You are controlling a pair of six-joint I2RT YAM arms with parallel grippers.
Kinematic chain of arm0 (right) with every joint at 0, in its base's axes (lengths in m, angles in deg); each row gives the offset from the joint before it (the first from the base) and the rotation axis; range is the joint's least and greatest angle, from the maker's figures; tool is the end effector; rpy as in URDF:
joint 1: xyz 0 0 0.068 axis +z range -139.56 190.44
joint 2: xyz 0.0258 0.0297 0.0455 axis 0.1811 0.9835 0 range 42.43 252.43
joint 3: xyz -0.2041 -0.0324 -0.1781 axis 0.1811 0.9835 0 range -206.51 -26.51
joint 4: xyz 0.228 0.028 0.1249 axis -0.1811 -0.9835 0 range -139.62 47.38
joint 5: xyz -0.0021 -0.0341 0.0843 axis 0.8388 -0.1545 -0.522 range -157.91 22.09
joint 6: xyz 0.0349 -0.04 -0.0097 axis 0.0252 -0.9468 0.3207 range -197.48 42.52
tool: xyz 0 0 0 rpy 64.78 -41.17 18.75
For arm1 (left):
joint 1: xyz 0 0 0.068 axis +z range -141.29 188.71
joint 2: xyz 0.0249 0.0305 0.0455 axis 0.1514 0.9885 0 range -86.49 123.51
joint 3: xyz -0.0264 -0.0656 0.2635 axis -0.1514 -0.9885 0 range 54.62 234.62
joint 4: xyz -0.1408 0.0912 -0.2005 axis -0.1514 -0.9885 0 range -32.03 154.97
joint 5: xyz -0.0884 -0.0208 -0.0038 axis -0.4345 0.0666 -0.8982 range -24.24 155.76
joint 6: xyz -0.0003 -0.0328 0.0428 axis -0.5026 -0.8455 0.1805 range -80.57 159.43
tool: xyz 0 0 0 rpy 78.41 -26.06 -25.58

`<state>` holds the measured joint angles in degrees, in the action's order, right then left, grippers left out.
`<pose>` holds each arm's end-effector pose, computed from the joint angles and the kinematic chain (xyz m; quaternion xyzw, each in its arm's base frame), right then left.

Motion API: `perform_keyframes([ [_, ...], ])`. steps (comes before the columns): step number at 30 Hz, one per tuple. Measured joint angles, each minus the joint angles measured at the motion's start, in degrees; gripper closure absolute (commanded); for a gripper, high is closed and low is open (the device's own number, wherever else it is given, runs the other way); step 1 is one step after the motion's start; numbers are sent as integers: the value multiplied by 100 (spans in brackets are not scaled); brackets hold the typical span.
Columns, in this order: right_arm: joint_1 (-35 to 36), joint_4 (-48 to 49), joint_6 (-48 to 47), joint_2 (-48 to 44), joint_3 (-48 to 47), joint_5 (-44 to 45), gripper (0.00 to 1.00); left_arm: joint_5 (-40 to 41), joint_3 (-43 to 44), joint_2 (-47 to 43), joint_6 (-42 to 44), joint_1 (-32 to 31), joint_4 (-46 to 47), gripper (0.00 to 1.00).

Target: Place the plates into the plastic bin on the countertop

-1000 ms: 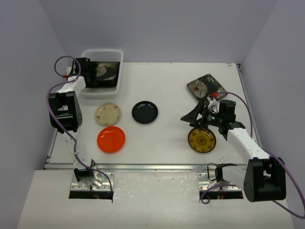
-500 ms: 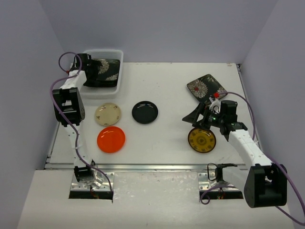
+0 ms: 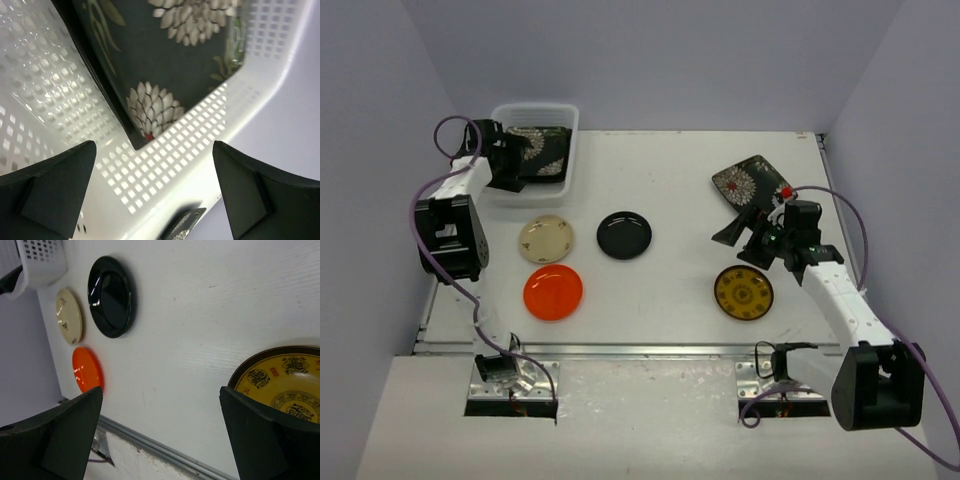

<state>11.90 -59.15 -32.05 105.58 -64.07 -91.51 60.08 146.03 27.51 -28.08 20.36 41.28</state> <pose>0.2263 0.0201 0.2257 0.2579 0.8607 0.3295 0.2900 0.4436 0.0878 0.2369 -0.5764 0.7262 -0.2148 0.3071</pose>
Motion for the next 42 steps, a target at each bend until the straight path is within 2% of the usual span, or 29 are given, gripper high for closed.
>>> perform_keyframes([
  [3, -95, -84, 153, 70, -96, 294, 1, -7, -14, -408, 191, 42, 52, 0],
  [6, -545, -121, 346, 350, -146, 470, 1, -99, -417, -1208, 543, 86, 186, 0],
  [9, -1016, -147, 541, 842, -257, 722, 1, -428, -1401, -2635, 958, 118, 458, 0],
  [13, -1205, -12, 744, 1360, -351, 1143, 1, -993, -2873, -4796, 1451, 120, 950, 0],
  [16, -1236, 484, 886, 1746, -355, 1325, 2, -1449, -4095, -6306, 1824, 88, 1290, 0],
  [19, -1259, 1159, 1062, 2229, -355, 1456, 2, -1797, -4765, -7281, 2259, 65, 1020, 0],
  [23, -1317, 1888, 1255, 2981, -498, 1540, 4, -2020, -4988, -8055, 3061, 32, 509, 0],
  [28, -1515, 2557, 1502, 3897, -1050, 1469, 8, -1927, -5125, -8574, 3780, -291, -35, 0],
  [33, -1739, 2729, 1653, 4694, -1856, 1355, 21, -1720, -5141, -8789, 4106, -502, -253, 0],
  [35, -1813, 2745, 1668, 4957, -2145, 1242, 31, -1682, -5146, -8729, 4168, -507, -293, 0],
  [39, -1959, 2882, 1746, 5357, -2420, 904, 76, -1667, -5223, -8601, 4216, -520, -312, 0],
  [41, -2038, 2883, 1748, 5489, -2452, 745, 92, -1665, -5235, -8525, 4227, -521, -333, 0],
  [42, -2085, 2846, 1799, 5578, -2461, 646, 95, -1665, -5235, -8499, 4230, -521, -339, 0],
])
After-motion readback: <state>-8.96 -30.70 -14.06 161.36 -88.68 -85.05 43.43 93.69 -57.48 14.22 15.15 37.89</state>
